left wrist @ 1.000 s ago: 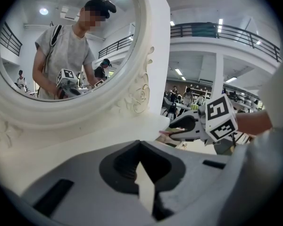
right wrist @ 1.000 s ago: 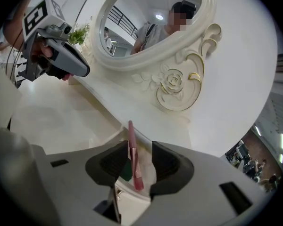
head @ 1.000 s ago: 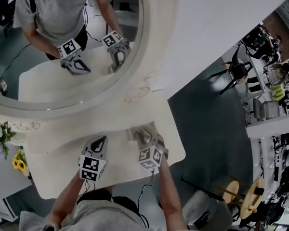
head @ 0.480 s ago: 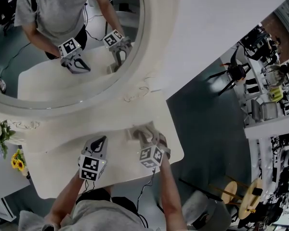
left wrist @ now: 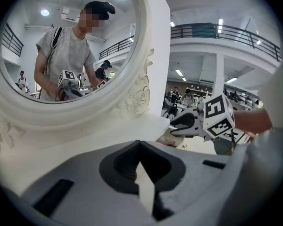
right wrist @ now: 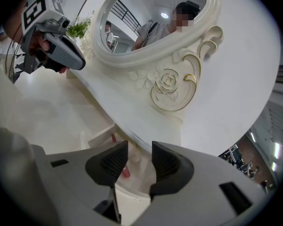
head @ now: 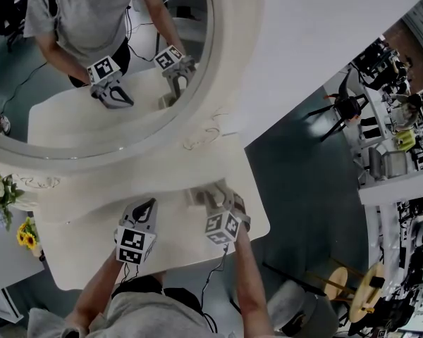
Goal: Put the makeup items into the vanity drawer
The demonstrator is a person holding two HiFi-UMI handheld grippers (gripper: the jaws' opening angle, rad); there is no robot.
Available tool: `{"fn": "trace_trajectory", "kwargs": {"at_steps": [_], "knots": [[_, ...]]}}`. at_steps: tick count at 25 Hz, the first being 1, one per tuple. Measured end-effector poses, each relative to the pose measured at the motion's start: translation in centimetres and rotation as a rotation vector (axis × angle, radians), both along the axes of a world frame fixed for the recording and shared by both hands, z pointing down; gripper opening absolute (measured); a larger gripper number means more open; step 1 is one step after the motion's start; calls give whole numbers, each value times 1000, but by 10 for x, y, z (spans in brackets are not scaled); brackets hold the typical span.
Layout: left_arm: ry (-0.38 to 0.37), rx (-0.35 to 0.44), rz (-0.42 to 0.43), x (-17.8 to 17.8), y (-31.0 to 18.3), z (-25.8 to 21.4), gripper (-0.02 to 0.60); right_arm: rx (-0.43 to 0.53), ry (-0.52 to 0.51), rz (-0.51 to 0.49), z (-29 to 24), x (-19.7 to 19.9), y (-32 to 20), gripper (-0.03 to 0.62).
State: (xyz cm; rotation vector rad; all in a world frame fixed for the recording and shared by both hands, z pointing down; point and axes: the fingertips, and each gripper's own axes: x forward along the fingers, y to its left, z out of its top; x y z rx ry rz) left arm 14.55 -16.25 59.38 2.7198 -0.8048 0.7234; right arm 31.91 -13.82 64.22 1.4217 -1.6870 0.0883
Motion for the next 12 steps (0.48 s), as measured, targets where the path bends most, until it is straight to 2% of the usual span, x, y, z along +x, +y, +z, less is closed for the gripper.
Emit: {"fn": "trace_trajectory", "kwargs": {"at_steps": [6,12], "knots": [[6,19,6,-4,3,-9,0,27,-2,19,-12,-6,6,155],[41,53,12,-13,10,-27,0,116,-54,78,-46,-22,22,153]]}}
